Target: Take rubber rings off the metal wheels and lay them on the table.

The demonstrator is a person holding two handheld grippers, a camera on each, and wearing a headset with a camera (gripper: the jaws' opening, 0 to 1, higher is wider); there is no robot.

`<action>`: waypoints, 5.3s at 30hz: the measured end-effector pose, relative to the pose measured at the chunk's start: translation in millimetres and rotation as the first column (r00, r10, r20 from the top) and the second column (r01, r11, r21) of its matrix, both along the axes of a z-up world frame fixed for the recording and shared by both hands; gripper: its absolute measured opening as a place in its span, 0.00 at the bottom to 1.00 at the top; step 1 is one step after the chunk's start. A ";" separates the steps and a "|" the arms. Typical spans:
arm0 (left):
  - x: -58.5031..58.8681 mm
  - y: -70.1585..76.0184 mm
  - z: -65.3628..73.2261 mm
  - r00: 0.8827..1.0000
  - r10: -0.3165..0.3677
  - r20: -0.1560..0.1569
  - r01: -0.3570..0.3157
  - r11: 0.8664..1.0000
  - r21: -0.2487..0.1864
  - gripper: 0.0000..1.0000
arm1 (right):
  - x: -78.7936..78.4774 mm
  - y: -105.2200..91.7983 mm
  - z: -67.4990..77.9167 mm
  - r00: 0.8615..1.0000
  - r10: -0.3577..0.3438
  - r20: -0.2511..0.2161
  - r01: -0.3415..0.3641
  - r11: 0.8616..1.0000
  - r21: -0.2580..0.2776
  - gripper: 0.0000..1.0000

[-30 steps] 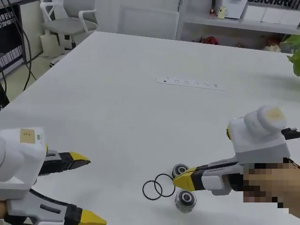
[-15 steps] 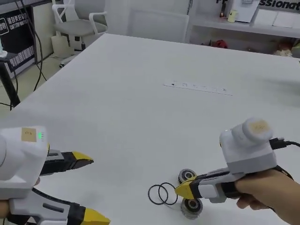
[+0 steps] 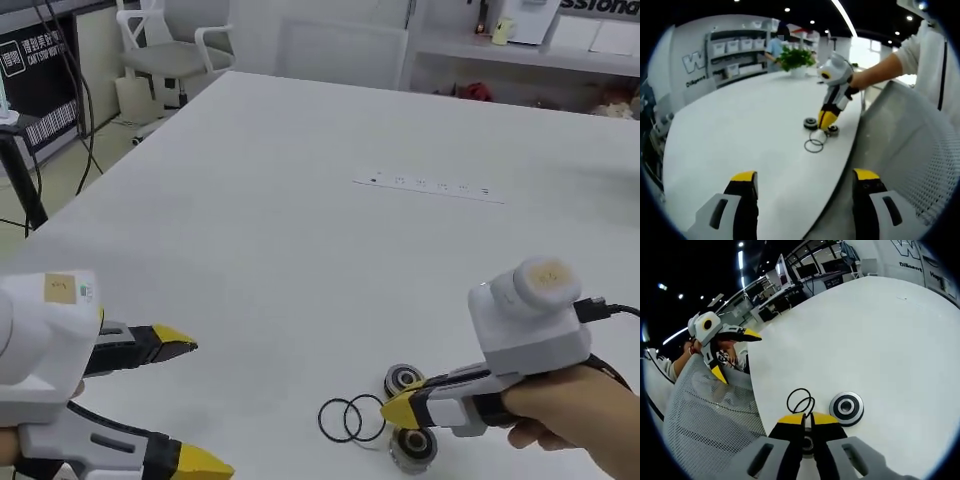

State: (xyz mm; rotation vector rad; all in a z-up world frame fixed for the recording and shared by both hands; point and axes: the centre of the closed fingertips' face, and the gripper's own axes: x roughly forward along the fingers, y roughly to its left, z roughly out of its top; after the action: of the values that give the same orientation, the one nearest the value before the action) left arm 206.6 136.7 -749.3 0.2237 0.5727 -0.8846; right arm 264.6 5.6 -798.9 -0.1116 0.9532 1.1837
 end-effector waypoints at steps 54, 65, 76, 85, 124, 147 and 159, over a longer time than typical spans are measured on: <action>86.9 -105.5 66.0 0.967 -0.196 0.165 0.205 0.978 -0.037 0.67 | 32.0 -45.1 10.2 0.983 -0.082 0.166 0.053 0.983 0.175 0.21; 95.4 -137.8 43.4 0.953 -0.261 0.154 0.267 0.964 -0.016 0.61 | 36.6 -41.1 1.1 0.977 -0.041 0.210 0.004 0.985 0.173 0.23; 98.9 -157.5 15.1 0.953 -0.278 0.118 0.283 0.959 -0.027 0.48 | 37.9 -38.7 -2.6 0.969 -0.008 0.248 -0.038 0.983 0.179 0.21; 98.1 -165.5 -15.7 0.952 -0.294 0.080 0.293 0.956 0.020 0.33 | 32.8 -33.8 -8.2 0.965 0.026 0.261 -0.072 0.984 0.166 0.19; 96.3 -161.4 -43.9 0.962 -0.264 0.070 0.263 0.965 0.021 0.14 | 42.6 -41.0 -5.6 0.985 -0.146 0.096 0.125 0.973 0.192 0.00; 97.4 -162.7 -44.9 0.956 -0.278 0.091 0.277 0.960 0.033 0.13 | 35.0 -31.9 7.6 0.978 -0.204 -0.032 0.206 0.947 0.245 0.00; 97.1 -162.5 -45.1 0.959 -0.269 0.095 0.267 0.963 0.025 0.14 | 37.8 -31.9 5.9 0.985 -0.166 0.043 0.152 0.962 0.226 0.00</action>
State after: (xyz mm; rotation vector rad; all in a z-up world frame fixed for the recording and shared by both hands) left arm 303.7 -25.9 -794.4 0.3595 0.4627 -1.1267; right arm 302.4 -26.3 -792.9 0.1053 0.7556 1.1232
